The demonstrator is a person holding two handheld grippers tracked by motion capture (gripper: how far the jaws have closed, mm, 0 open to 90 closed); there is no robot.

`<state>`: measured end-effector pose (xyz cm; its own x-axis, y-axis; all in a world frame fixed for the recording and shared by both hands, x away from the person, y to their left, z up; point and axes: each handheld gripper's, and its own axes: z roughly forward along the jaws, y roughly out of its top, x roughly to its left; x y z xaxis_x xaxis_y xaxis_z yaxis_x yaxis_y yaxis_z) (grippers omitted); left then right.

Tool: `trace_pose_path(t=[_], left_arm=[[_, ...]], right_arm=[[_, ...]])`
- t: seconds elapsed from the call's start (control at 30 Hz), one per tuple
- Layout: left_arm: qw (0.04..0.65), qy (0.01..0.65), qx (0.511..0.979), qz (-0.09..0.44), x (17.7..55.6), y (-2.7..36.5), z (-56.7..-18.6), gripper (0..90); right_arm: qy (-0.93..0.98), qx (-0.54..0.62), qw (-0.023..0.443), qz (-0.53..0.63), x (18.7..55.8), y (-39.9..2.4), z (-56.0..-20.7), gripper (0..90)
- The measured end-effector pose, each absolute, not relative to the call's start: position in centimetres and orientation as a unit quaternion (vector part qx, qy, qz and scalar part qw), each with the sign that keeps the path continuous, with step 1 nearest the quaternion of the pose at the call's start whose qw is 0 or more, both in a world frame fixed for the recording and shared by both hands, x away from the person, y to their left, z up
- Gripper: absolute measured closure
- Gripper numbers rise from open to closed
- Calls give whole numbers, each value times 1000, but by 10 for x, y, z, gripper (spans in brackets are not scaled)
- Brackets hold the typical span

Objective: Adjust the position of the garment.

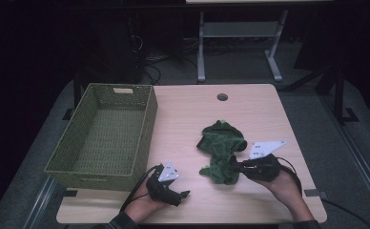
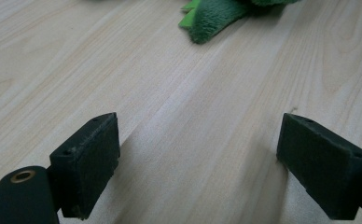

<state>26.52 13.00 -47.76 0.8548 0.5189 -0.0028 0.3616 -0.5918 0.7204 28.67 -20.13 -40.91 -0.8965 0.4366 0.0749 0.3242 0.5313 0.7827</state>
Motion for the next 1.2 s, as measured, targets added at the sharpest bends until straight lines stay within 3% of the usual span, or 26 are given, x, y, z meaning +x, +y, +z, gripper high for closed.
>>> trace_pose_path(t=[0.13, 0.23, 0.37, 0.9, 1.07, 1.2], left_arm=[[378, 250, 886, 103, 265, 130, -478, 125], [377, 249, 886, 104, 265, 130, -478, 125], [378, 249, 886, 103, 265, 130, -478, 126], [376, 254, 885, 106, 265, 130, -478, 127], [371, 261, 885, 106, 266, 128, -477, 125], [361, 266, 889, 93, 270, 121, -472, 129]], right_arm=[[868, 208, 72, 444, 294, -184, -408, 771], [863, 215, 76, 452, 297, -183, -405, 775], [848, 263, 78, 452, 315, -186, -412, 894], [882, 292, 6, 369, 334, -165, -459, 900], [881, 293, 12, 371, 332, -165, -458, 900], [875, 292, 39, 384, 329, -169, -447, 801]])
